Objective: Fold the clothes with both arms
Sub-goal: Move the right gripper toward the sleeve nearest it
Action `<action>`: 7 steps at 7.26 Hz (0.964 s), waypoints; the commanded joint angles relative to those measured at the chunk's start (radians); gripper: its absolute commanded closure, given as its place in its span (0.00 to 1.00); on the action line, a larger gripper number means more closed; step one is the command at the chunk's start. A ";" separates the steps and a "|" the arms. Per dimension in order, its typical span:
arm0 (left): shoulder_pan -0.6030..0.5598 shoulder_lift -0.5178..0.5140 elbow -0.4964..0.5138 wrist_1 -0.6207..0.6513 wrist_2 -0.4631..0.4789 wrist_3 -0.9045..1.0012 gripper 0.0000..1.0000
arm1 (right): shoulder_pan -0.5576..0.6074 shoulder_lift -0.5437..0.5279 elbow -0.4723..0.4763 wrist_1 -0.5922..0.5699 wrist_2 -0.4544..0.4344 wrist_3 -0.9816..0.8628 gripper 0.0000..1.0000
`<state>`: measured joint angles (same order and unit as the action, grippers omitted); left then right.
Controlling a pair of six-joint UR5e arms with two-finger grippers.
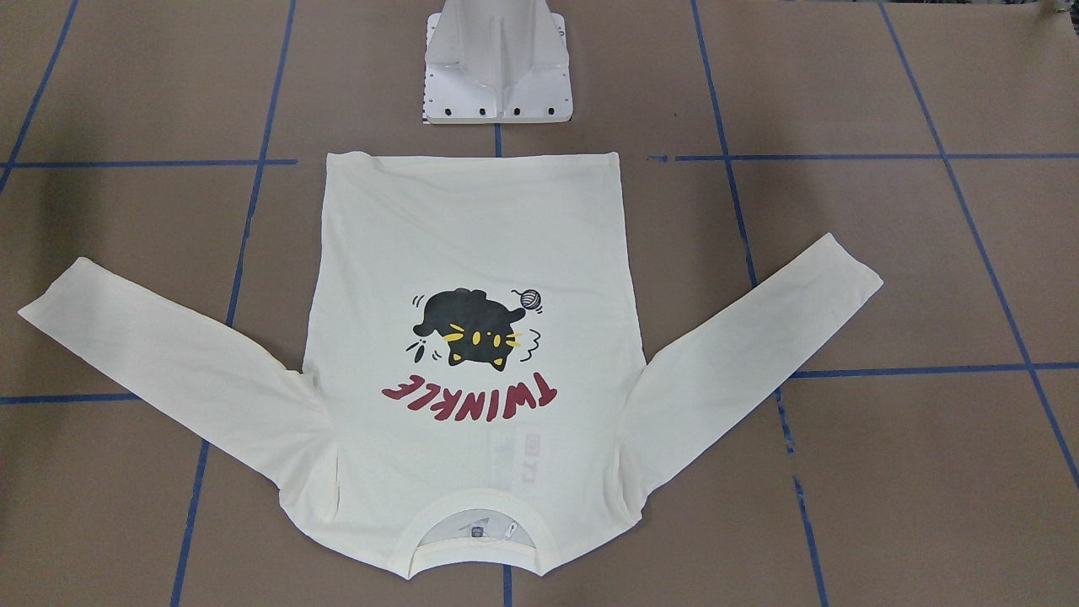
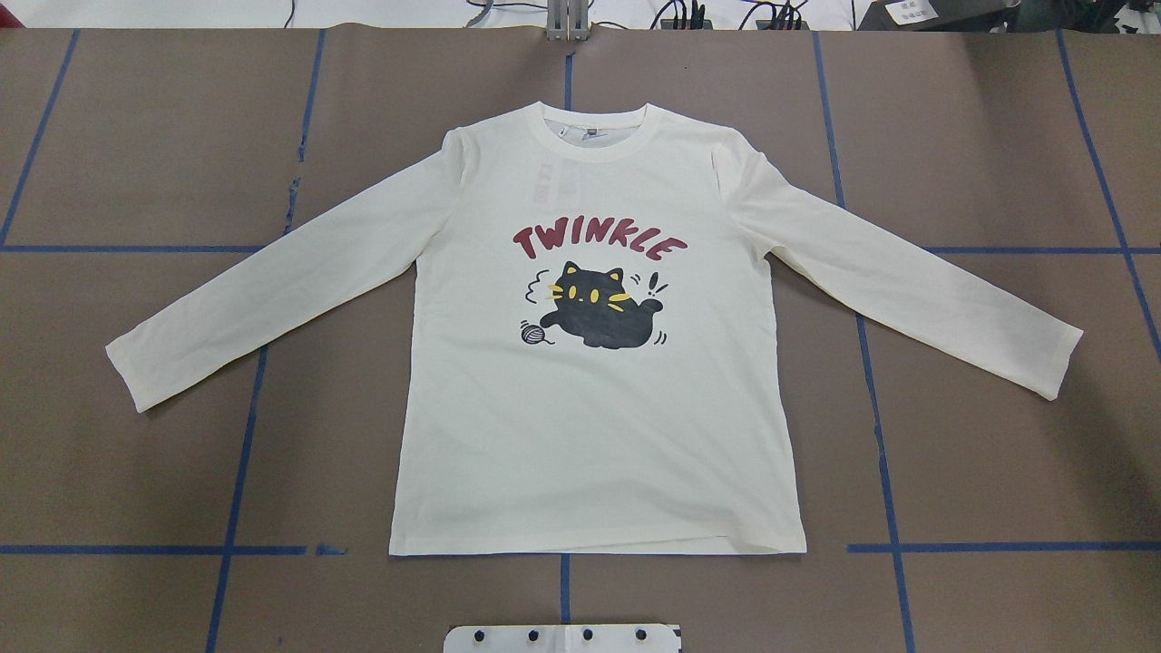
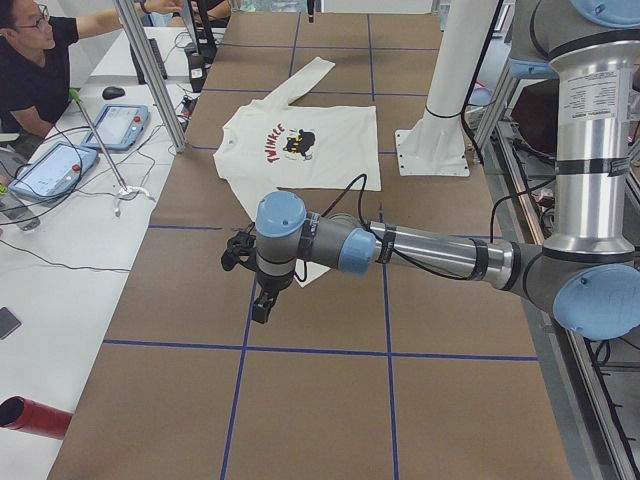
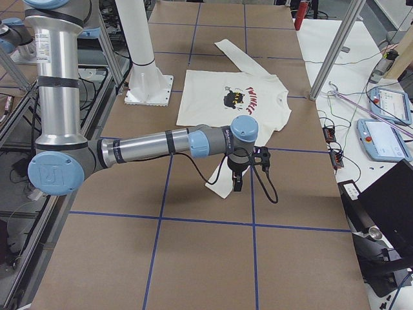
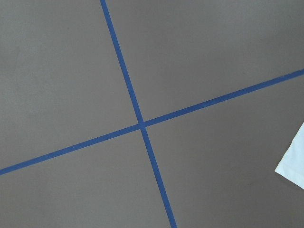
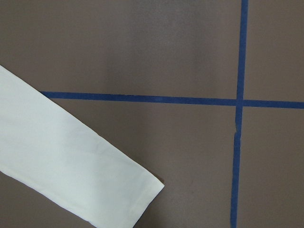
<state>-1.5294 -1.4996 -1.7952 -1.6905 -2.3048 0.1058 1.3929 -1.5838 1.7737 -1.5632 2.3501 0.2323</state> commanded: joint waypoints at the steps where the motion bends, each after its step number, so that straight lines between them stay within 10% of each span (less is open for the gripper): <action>1: 0.002 -0.004 -0.018 0.012 -0.043 -0.014 0.00 | 0.000 -0.001 0.000 0.000 0.000 0.002 0.00; 7: 0.000 0.005 -0.010 0.015 -0.051 -0.011 0.00 | -0.121 0.004 -0.019 0.081 0.006 0.005 0.00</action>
<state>-1.5292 -1.4950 -1.8095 -1.6759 -2.3559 0.0951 1.3353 -1.5804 1.7568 -1.5409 2.3563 0.2341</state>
